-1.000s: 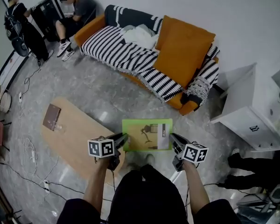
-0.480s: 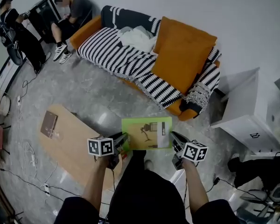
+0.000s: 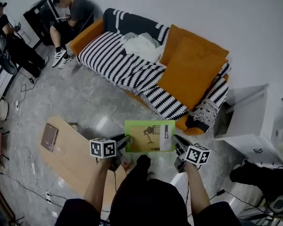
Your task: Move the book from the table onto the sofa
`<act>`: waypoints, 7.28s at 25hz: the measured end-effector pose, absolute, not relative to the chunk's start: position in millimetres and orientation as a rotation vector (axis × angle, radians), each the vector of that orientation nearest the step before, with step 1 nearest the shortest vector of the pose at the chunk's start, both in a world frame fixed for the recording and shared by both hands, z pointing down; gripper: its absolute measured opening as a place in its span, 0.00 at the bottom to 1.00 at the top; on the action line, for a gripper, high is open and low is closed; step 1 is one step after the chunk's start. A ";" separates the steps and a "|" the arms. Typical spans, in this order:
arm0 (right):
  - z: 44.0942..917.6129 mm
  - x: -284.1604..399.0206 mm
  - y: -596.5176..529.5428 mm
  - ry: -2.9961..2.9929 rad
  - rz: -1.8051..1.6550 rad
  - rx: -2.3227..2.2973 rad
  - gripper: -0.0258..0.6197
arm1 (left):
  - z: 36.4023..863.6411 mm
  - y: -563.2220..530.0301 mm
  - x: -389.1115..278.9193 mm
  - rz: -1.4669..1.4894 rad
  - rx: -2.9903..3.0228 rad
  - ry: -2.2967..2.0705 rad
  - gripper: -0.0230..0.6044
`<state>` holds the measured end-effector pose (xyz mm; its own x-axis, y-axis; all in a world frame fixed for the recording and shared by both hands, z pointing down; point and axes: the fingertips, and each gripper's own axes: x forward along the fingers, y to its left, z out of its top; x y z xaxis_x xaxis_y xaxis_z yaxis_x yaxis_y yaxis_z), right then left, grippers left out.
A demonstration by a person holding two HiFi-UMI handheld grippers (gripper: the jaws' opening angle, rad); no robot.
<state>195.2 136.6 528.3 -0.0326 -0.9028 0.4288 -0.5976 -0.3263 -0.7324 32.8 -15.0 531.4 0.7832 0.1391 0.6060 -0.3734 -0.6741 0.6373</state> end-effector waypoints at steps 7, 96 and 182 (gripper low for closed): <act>527.0 222.8 74.1 1.575 -1.308 -1.940 0.13 | 531.1 -80.2 60.6 0.820 2.166 -0.147 0.18; 798.6 599.3 -418.3 1.365 -1.557 -1.911 0.13 | 797.7 -583.8 449.6 0.973 2.060 -0.123 0.18; 268.9 491.3 -411.8 2.102 -0.232 -2.015 0.07 | 272.9 -449.3 459.6 0.175 2.974 -0.243 0.06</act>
